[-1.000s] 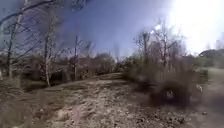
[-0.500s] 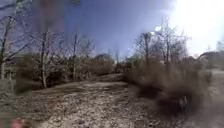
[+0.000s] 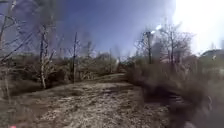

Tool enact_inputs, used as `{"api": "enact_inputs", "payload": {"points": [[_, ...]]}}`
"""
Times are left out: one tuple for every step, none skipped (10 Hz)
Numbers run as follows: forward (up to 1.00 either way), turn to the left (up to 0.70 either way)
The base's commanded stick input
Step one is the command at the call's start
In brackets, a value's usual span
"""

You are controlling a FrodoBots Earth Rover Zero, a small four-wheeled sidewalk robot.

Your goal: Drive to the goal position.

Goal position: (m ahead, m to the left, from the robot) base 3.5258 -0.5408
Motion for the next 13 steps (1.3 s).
{"api": "enact_inputs", "payload": {"points": [[0.70,-0.03],[0.70,-0.02],[0.70,-0.01],[0.70,-0.01],[0.70,0.00],[0.70,0.00],[0.70,0.00],[0.70,0.00],[0.70,0.00],[0.70,0.00],[0.70,0.00],[0.70,0.00],[0.70,0.00]]}}
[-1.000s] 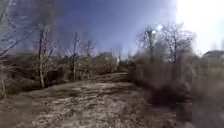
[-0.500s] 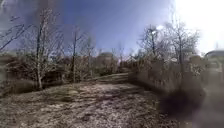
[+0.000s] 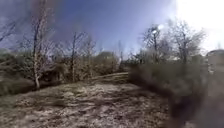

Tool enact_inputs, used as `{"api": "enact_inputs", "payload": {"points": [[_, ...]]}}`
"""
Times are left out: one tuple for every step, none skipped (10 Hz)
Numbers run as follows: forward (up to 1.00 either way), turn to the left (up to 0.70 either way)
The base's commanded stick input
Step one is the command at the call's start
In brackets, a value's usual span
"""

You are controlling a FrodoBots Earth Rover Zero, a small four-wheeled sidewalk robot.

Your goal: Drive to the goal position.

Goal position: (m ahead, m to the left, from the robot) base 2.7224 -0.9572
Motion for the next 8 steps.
{"api": "enact_inputs", "payload": {"points": [[0.70,0.00],[0.70,0.00],[0.70,0.00],[0.70,0.00],[0.70,0.00],[0.70,-0.05],[0.70,-0.06],[0.70,-0.06]]}}
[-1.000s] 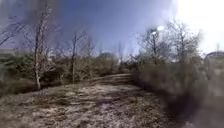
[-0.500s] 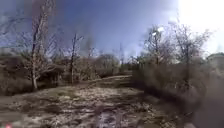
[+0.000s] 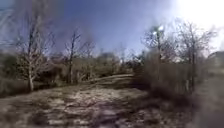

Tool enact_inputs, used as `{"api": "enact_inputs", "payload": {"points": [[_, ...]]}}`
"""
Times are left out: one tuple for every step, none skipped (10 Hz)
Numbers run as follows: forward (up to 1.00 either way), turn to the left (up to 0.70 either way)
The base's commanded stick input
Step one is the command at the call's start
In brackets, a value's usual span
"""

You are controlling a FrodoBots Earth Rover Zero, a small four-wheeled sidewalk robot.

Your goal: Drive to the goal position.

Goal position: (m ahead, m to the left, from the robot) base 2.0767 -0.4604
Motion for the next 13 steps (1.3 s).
{"api": "enact_inputs", "payload": {"points": [[0.70,-0.04],[0.70,-0.03],[0.70,-0.02],[0.70,-0.02],[0.70,-0.03],[0.70,-0.03],[0.70,-0.03],[0.70,-0.02],[0.70,-0.02],[0.70,-0.02],[0.70,-0.01],[0.70,0.00],[0.70,0.00]]}}
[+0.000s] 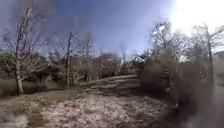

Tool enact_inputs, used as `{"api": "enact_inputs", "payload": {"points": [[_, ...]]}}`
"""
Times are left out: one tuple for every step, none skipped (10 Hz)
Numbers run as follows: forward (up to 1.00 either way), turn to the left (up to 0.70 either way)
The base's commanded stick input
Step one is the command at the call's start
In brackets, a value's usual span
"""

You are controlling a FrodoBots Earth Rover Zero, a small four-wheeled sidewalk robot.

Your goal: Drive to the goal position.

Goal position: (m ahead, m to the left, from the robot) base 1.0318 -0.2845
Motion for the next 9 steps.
{"api": "enact_inputs", "payload": {"points": [[0.70,0.00],[0.70,0.00],[0.70,0.00],[0.70,0.00],[0.70,0.00],[0.70,0.00],[0.70,0.00],[0.70,0.00],[0.70,0.00]]}}
